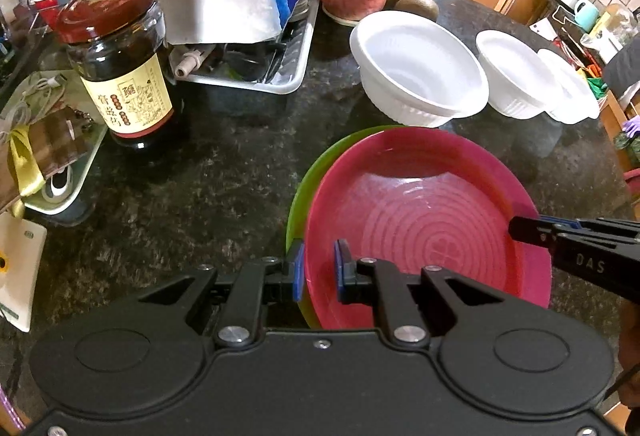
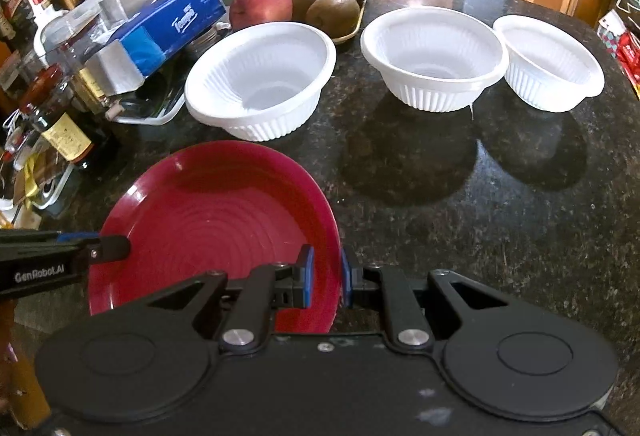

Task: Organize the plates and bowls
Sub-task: 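Lower the magenta plate onto the green plate with both grippers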

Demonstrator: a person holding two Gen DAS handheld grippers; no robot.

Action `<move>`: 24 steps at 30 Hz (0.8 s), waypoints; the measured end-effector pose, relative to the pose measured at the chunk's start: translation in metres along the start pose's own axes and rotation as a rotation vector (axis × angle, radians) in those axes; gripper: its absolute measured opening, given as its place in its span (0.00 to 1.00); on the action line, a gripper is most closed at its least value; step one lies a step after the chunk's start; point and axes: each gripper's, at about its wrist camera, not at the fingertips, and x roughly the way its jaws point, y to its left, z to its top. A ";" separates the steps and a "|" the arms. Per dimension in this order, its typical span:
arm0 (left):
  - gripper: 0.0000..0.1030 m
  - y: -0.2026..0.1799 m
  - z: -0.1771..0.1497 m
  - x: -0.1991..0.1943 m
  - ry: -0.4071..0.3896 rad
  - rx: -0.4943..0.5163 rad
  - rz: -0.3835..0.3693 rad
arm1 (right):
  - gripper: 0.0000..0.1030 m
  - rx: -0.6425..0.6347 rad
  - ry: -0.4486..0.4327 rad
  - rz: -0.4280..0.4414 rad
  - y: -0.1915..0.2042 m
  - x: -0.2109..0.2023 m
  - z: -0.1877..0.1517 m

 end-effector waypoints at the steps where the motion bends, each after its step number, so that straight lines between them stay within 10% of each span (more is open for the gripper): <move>1: 0.19 0.001 0.001 0.001 0.000 0.005 -0.003 | 0.16 0.007 0.000 -0.001 0.000 0.001 0.001; 24: 0.20 0.006 0.002 -0.016 -0.039 0.038 -0.041 | 0.23 -0.004 -0.061 -0.025 0.013 -0.002 0.002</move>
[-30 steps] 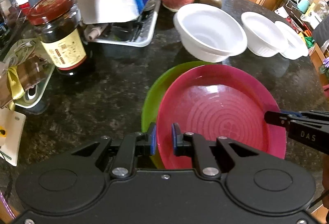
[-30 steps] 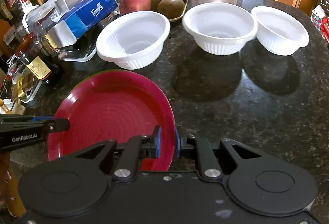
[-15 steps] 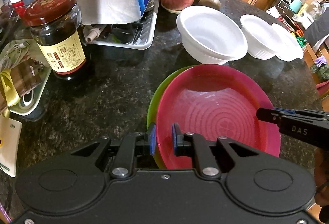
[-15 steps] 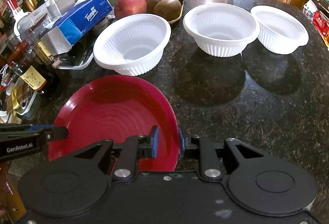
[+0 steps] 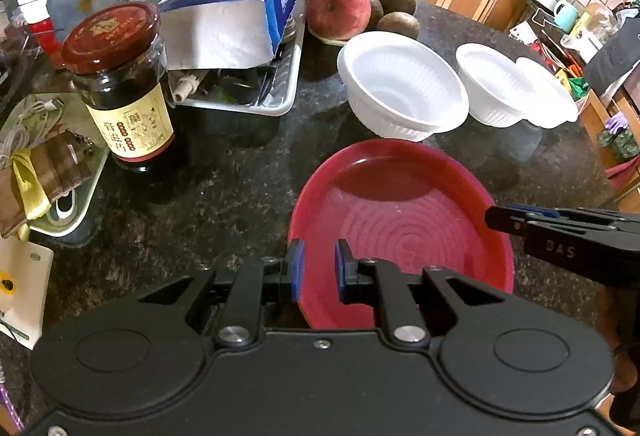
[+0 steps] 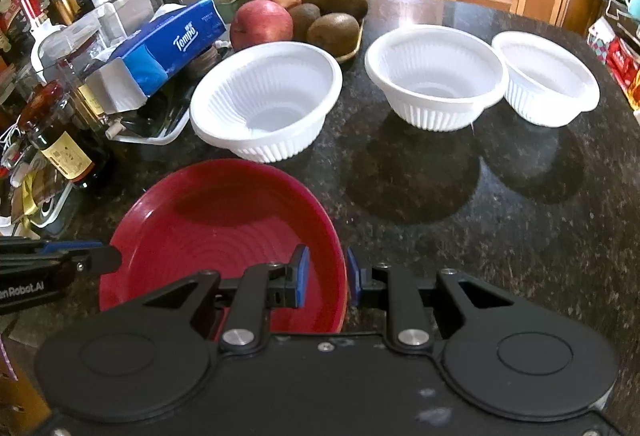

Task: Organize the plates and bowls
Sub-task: 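Lower the magenta plate onto the green plate with both grippers, then open both grippers off the magenta plate and move to a white bowl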

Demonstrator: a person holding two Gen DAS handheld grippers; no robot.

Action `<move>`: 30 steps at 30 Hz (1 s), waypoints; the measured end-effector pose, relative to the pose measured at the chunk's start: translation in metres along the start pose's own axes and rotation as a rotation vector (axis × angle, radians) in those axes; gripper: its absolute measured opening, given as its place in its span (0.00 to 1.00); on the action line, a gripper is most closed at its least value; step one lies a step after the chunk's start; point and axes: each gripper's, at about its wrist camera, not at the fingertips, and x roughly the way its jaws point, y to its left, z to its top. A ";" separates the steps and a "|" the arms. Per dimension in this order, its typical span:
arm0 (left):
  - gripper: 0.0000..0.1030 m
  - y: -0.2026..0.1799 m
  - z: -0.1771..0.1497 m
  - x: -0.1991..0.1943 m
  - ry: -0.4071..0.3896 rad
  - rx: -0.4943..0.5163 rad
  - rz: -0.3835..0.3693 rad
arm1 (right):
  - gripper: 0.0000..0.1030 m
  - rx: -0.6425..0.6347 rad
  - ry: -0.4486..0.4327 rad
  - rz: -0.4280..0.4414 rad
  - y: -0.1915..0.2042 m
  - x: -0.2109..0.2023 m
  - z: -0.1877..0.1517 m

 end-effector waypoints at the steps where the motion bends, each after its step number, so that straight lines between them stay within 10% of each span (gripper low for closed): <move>1: 0.20 0.000 0.000 0.000 -0.001 -0.001 0.001 | 0.23 -0.005 -0.003 -0.004 0.001 0.000 0.001; 30: 0.20 -0.054 0.018 0.007 -0.018 0.037 0.058 | 0.25 0.061 -0.023 0.040 -0.059 -0.030 -0.007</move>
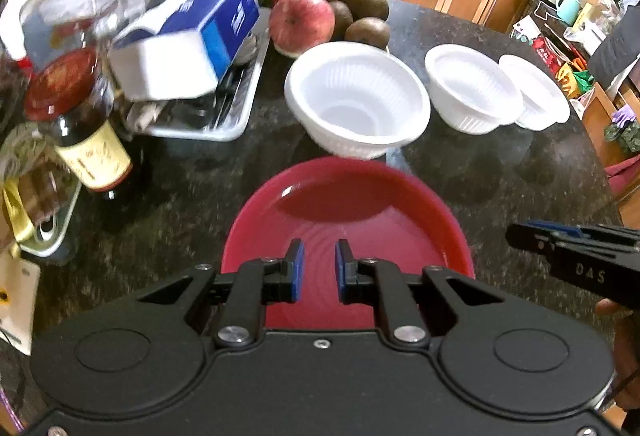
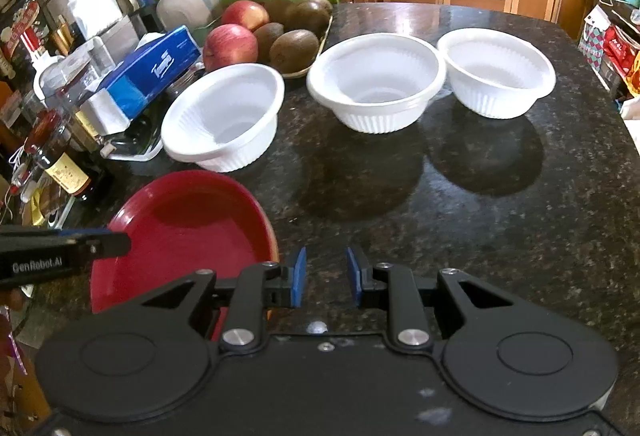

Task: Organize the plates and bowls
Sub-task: 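Open both grippers off the magenta plate and move to a white bowl, then grasp the white ribbed bowl rim with both grippers and lift it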

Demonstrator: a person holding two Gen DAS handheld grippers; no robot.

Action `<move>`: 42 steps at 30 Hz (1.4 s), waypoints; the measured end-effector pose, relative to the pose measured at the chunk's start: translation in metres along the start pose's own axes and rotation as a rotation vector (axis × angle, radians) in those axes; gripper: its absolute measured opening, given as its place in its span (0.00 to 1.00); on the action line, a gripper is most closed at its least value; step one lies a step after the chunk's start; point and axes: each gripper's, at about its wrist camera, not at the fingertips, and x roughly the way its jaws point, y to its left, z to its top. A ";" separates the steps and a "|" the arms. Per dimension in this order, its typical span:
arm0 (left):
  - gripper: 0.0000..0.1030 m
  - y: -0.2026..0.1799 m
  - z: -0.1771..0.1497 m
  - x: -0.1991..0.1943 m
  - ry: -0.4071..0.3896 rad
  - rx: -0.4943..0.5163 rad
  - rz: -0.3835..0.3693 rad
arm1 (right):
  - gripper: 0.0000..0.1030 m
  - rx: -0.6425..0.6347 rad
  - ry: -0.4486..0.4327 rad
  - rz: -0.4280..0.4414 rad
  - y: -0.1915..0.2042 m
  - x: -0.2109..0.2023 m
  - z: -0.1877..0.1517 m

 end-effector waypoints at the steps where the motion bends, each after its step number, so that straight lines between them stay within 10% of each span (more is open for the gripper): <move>1: 0.20 -0.002 0.003 -0.001 -0.007 0.004 0.006 | 0.25 0.002 -0.002 -0.001 -0.002 -0.001 0.001; 24: 0.21 -0.031 0.074 0.003 -0.111 0.056 0.040 | 0.26 -0.048 -0.116 0.025 -0.017 -0.019 0.063; 42: 0.21 0.012 0.107 0.057 -0.005 -0.038 0.080 | 0.26 0.005 -0.014 0.133 0.011 0.038 0.090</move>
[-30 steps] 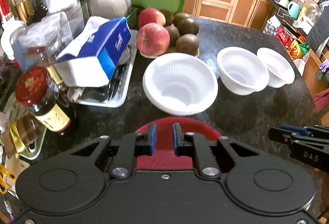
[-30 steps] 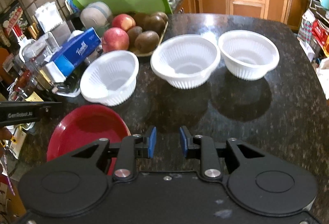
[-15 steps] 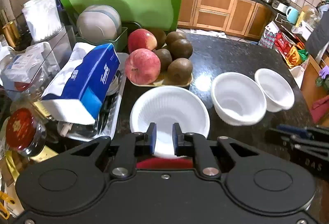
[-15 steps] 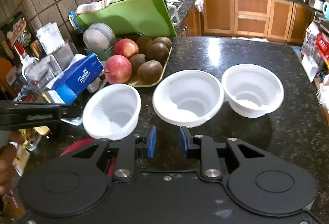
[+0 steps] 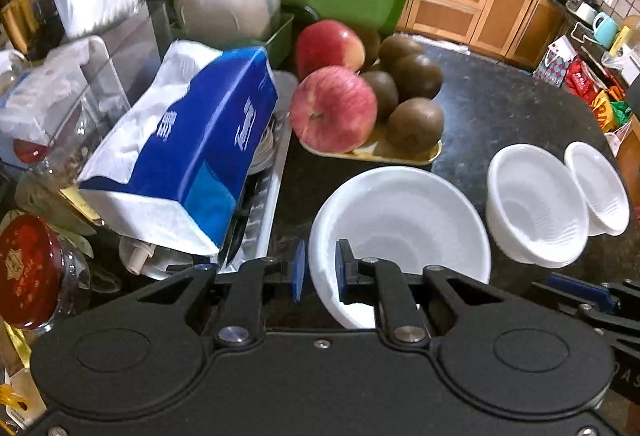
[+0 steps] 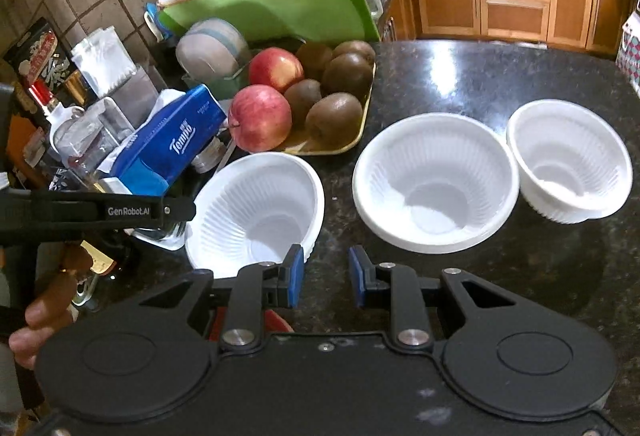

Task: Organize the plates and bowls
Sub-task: 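Grasp the white ribbed bowl rim with both grippers and lift it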

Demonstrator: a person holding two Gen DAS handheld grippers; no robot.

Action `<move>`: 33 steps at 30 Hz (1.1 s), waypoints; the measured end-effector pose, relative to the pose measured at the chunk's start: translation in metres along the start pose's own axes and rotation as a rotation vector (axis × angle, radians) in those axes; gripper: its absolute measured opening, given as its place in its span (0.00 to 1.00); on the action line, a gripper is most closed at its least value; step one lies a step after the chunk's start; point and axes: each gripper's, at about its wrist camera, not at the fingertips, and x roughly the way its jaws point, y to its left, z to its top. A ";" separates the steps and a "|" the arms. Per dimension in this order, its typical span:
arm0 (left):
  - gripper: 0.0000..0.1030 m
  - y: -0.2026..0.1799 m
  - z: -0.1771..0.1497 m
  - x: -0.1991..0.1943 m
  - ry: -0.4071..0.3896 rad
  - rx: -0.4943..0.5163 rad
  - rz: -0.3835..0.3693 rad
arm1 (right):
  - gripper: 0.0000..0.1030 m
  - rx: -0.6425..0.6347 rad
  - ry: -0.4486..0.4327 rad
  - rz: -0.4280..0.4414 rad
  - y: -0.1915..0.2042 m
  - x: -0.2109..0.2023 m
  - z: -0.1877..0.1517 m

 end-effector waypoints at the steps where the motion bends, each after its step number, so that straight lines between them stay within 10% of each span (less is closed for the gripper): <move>1: 0.21 0.000 0.000 0.000 -0.002 -0.005 -0.011 | 0.26 0.006 0.003 0.000 -0.001 0.001 0.000; 19: 0.21 -0.150 0.068 0.017 -0.072 0.283 -0.225 | 0.29 0.285 -0.179 -0.330 -0.144 -0.060 0.008; 33: 0.21 -0.232 0.104 0.073 0.053 0.425 -0.295 | 0.29 0.353 -0.148 -0.320 -0.194 -0.026 0.038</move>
